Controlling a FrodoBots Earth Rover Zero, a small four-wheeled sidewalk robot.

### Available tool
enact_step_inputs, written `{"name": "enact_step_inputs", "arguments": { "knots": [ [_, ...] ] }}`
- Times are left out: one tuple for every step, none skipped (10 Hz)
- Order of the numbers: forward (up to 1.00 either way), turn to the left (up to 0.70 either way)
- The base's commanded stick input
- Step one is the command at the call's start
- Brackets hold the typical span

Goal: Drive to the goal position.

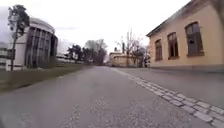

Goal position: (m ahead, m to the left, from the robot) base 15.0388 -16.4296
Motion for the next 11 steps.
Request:
{"name": "enact_step_inputs", "arguments": {
  "knots": [
    [1.00,0.00],
    [1.00,0.00],
    [1.00,0.00],
    [1.00,0.00],
    [1.00,0.00],
    [1.00,0.00],
    [1.00,0.00],
    [1.00,0.00],
    [1.00,0.00],
    [1.00,0.00],
    [1.00,0.00]
  ]
}}
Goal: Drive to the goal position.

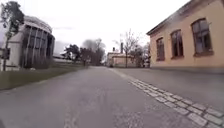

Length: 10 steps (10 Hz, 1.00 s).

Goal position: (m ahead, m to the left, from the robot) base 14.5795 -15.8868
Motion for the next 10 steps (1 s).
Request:
{"name": "enact_step_inputs", "arguments": {
  "knots": [
    [1.00,0.00],
    [1.00,0.00],
    [1.00,0.00],
    [1.00,0.00],
    [1.00,0.10],
    [1.00,0.24],
    [1.00,0.33],
    [1.00,0.31],
    [1.00,0.00],
    [1.00,0.00]
  ]
}}
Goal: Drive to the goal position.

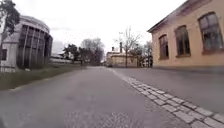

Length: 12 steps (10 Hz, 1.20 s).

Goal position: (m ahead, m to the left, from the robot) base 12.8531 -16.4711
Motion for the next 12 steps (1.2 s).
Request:
{"name": "enact_step_inputs", "arguments": {
  "knots": [
    [1.00,0.00],
    [1.00,0.00],
    [1.00,0.00],
    [1.00,0.00],
    [1.00,0.00],
    [1.00,0.00],
    [1.00,0.00],
    [1.00,0.00],
    [1.00,0.00],
    [1.00,0.00],
    [1.00,0.00],
    [1.00,0.00]
  ]
}}
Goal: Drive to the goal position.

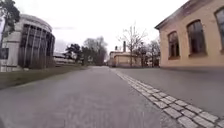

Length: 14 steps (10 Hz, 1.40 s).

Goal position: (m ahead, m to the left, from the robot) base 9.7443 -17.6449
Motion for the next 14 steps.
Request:
{"name": "enact_step_inputs", "arguments": {
  "knots": [
    [1.00,0.01],
    [1.00,0.29],
    [1.00,0.40],
    [1.00,0.40],
    [1.00,0.27],
    [1.00,0.12],
    [1.00,0.00],
    [1.00,0.00],
    [1.00,0.00],
    [1.00,0.00],
    [1.00,0.00],
    [1.00,0.00],
    [1.00,0.00],
    [1.00,0.00]
  ]
}}
